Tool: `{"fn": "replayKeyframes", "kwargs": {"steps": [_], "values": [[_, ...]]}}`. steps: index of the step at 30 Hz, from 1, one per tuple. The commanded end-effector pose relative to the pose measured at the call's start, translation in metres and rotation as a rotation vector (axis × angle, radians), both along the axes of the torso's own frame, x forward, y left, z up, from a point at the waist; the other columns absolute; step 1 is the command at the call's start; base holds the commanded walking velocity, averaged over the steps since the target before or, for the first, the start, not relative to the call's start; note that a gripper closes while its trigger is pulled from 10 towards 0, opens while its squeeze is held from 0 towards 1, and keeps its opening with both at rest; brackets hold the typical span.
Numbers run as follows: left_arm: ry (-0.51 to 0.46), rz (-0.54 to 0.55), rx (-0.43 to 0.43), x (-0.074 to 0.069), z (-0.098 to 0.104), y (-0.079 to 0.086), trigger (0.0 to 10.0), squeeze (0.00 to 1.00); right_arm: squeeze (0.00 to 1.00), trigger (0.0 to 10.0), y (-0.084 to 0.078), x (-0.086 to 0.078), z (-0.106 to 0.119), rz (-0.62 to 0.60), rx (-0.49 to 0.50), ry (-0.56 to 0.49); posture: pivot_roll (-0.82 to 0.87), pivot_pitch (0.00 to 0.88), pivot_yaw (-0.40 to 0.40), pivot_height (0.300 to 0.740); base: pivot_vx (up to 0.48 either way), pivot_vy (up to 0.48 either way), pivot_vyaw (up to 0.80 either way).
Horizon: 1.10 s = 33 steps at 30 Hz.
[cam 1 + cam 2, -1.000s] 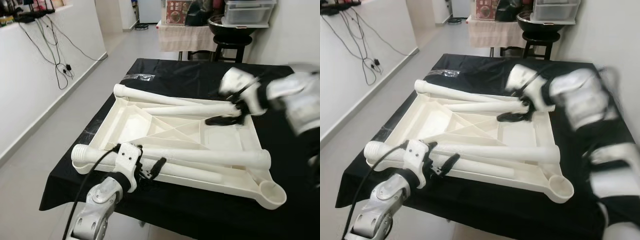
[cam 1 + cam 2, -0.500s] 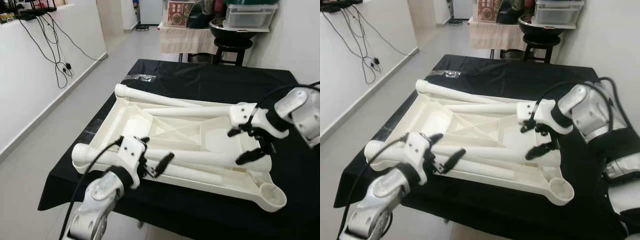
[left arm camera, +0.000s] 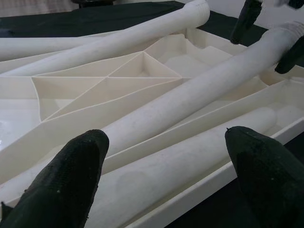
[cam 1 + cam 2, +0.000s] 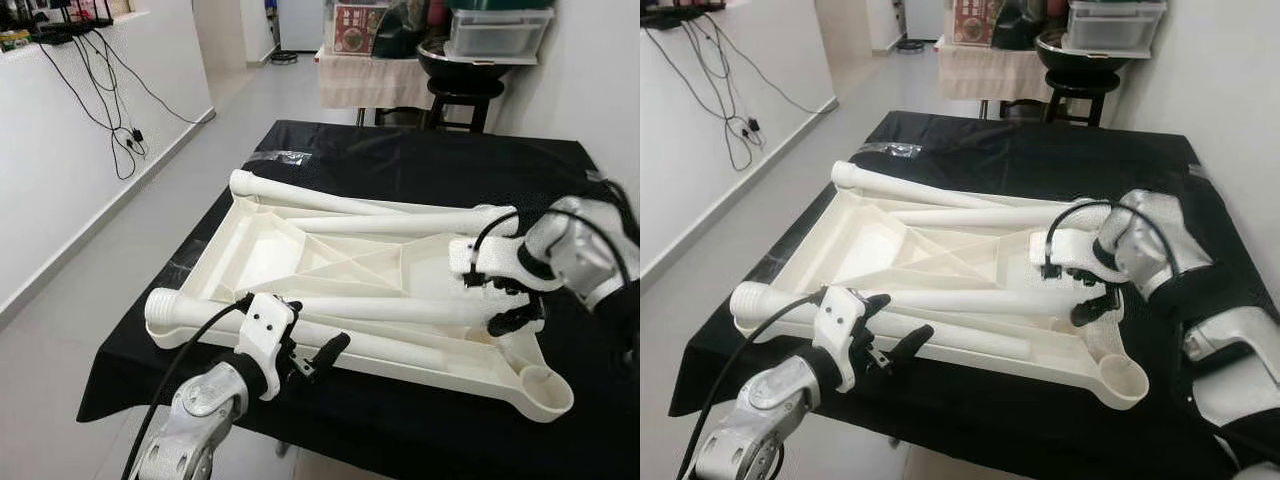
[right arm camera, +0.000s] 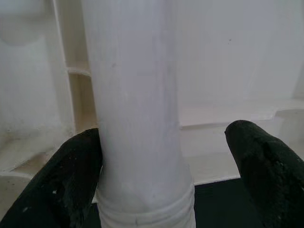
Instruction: Building children table
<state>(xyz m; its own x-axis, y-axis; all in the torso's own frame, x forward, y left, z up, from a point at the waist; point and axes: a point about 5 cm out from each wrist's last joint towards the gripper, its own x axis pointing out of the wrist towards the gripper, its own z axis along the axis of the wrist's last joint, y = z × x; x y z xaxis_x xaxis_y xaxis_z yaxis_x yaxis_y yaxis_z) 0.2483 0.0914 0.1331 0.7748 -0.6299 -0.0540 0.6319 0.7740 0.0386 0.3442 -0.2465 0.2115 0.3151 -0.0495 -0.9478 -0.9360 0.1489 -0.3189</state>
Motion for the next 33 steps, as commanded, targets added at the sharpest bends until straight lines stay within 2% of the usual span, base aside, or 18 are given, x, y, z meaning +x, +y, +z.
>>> {"fn": "replayKeyframes", "kwargs": {"steps": [1, 3, 4, 6, 7, 9, 10, 13, 14, 15, 16, 25, 30, 33], "values": [[0.030, -0.007, 0.013, 0.000, -0.006, 0.000, 10.0, 0.00, 0.00, 10.0, 0.003, 0.000, -0.012, 0.007, -0.048, 0.009, 0.03, 0.000, -0.033, 0.740, 0.000, 0.000, 0.00], [0.030, -0.009, 0.000, 0.000, -0.005, -0.001, 10.0, 0.00, 0.00, 10.0, 0.006, 0.002, -0.015, 0.012, -0.073, -0.003, 0.03, 0.000, -0.036, 0.740, 0.000, 0.000, 0.00], [0.029, -0.012, -0.013, 0.001, -0.004, -0.001, 10.0, 0.00, 0.00, 8.8, 0.007, 0.004, -0.014, 0.018, -0.084, -0.011, 0.02, 0.000, -0.039, 0.740, 0.000, 0.000, 0.00], [0.029, -0.014, -0.017, 0.001, -0.004, -0.002, 10.0, 0.00, 0.00, 8.8, 0.007, 0.005, -0.013, 0.020, -0.088, -0.013, 0.02, 0.000, -0.040, 0.740, 0.000, 0.000, 0.00], [0.030, -0.015, -0.019, 0.000, -0.003, -0.002, 7.8, 0.00, 0.00, 1.8, 0.007, 0.005, -0.012, 0.028, -0.101, -0.018, 0.02, 0.000, -0.041, 0.740, 0.000, 0.000, 0.00], [0.030, -0.015, -0.020, 0.000, -0.003, -0.002, 7.8, 0.00, 0.00, 1.8, 0.007, 0.005, -0.011, 0.032, -0.113, -0.023, 0.02, 0.000, -0.041, 0.740, 0.000, 0.000, 0.00], [0.030, -0.014, -0.020, 0.000, -0.003, -0.002, 8.0, 0.00, 0.00, 0.0, 0.006, 0.005, -0.011, 0.037, -0.127, -0.023, 0.02, 0.000, -0.041, 0.740, 0.000, 0.000, 0.00], [0.032, -0.013, -0.021, 0.000, -0.004, -0.002, 8.4, 0.00, 0.00, 0.0, 0.004, 0.004, -0.013, 0.050, -0.163, -0.018, 0.02, 0.000, -0.046, 0.740, 0.000, 0.000, 0.00], [0.032, -0.014, -0.021, 0.000, -0.004, -0.002, 9.3, 0.00, 0.00, 0.0, 0.003, 0.004, -0.014, 0.055, -0.174, -0.017, 0.02, 0.000, -0.046, 0.740, 0.000, 0.000, 0.00], [0.032, -0.014, -0.022, 0.000, -0.004, -0.002, 9.3, 0.00, 0.00, 0.0, 0.003, 0.004, -0.015, 0.059, -0.183, -0.017, 0.02, 0.000, -0.046, 0.740, 0.000, 0.000, 0.00], [0.031, -0.015, -0.022, 0.001, -0.004, -0.002, 10.0, 0.00, 0.00, 0.0, 0.003, 0.003, -0.016, 0.068, -0.192, -0.013, 0.02, 0.000, -0.046, 0.740, 0.000, 0.000, 0.00], [0.025, -0.011, -0.022, 0.003, -0.001, -0.002, 10.0, 0.00, 0.00, 0.0, 0.001, 0.004, -0.013, 0.089, -0.216, -0.036, 0.02, 0.000, -0.042, 0.740, 0.000, 0.000, 0.00], [0.011, -0.005, -0.025, 0.007, 0.003, -0.001, 10.0, 0.00, 0.00, 0.0, -0.013, 0.015, 0.020, 0.000, -0.109, -0.159, 0.02, 0.000, -0.036, 0.740, 0.000, 0.000, 0.00], [0.009, -0.004, -0.026, 0.007, 0.003, -0.001, 10.0, 0.00, 0.00, 0.0, -0.015, 0.015, 0.025, -0.013, -0.090, -0.172, 0.02, 0.000, -0.036, 0.740, 0.000, 0.000, 0.00]]}}
